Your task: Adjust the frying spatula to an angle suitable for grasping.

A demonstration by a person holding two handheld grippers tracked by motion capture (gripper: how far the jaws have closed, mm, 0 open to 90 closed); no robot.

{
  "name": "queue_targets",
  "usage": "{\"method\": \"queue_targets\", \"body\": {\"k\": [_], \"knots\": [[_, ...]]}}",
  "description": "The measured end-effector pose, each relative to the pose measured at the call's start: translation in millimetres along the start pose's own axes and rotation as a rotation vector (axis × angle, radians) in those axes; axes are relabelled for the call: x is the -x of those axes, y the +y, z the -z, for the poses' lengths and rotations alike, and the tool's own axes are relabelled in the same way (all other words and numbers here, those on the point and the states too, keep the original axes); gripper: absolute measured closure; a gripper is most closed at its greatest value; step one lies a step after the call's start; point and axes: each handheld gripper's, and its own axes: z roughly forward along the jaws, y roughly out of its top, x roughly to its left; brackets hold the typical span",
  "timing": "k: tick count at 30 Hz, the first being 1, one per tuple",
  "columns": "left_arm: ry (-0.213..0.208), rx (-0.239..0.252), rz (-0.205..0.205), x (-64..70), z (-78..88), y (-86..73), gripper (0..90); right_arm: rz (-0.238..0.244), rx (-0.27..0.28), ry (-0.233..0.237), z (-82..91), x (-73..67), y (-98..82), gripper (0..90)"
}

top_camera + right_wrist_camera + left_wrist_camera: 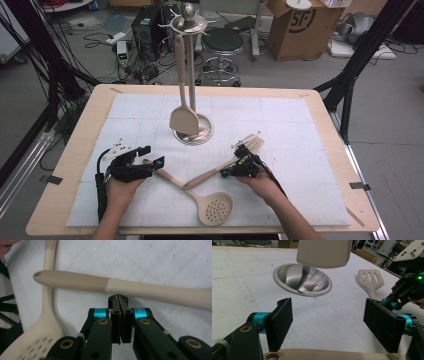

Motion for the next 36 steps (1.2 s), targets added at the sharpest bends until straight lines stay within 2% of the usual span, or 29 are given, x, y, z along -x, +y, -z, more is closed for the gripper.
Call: {"method": "queue_targets", "body": {"k": [3, 6, 7, 9, 10, 12, 14, 16, 17, 21, 25, 27, 31, 34, 36], "knots": [[0.0, 0.001, -0.003, -0.6, 0.5, 0.1, 24.2, -0.023, 0.024, -0.019, -2.2, 1.5, 7.6, 89.4], [0.0, 0.002, -0.001, -0.8, 0.6, 0.1, 24.2, -0.049, 0.106, -0.026, 7.3, 5.5, 22.3, 89.4], [0.002, 0.002, -0.001, -1.1, 0.4, 0.0, 24.2, -0.05, 0.127, -0.057, 10.9, 9.4, 30.3, 89.4], [0.003, -0.002, -0.002, -1.3, 0.4, 0.0, 24.2, -0.057, 0.134, -0.12, 14.4, 17.1, 42.8, 89.4], [0.001, -0.001, -0.003, -1.3, 0.6, 0.1, 24.1, -0.069, 0.126, -0.136, 15.0, 20.9, 47.6, 89.4], [-0.001, 0.006, 0.001, -1.0, 1.1, 0.1, 24.2, -0.066, 0.09, -0.196, 12.6, 26.1, 53.3, 89.4], [0.001, 0.003, -0.002, -1.9, 1.6, 0.2, 24.2, -0.091, 0.05, -0.204, 6.9, 34.2, 52.3, 89.4], [-0.001, 0.008, 0.003, -2.1, 1.9, 0.1, 24.1, -0.092, -0.003, -0.246, 3.3, 38.1, 50.0, 89.4], [-0.002, 0.007, 0.003, -2.0, 2.3, 0.1, 24.2, -0.108, 0.001, -0.236, 4.7, 39.1, 48.7, 89.4], [-0.004, 0.006, 0.001, -2.0, 2.8, 0.2, 24.2, -0.077, -0.069, -0.289, 12.2, 33.6, 44.8, 89.5], [-0.004, 0.006, -0.002, -0.9, 2.3, 0.3, 24.2, -0.077, -0.139, -0.29, 21.9, 29.9, 37.2, 89.6], [-0.006, 0.006, 0.0, -0.3, 1.7, 0.3, 24.2, -0.061, -0.178, -0.324, 24.6, 29.1, 32.2, 89.6], [-0.008, 0.002, -0.006, 0.9, 0.5, 0.3, 24.2, -0.087, -0.137, -0.306, 32.1, 33.1, 25.2, 89.5], [-0.006, -0.001, -0.006, 1.0, 0.2, 0.2, 24.3, -0.112, -0.076, -0.237, 35.5, 34.4, 23.4, 89.2], [-0.003, -0.004, -0.006, 0.3, 0.0, 0.0, 24.3, -0.086, -0.054, -0.22, 35.6, 31.3, 24.9, 87.2]]}}
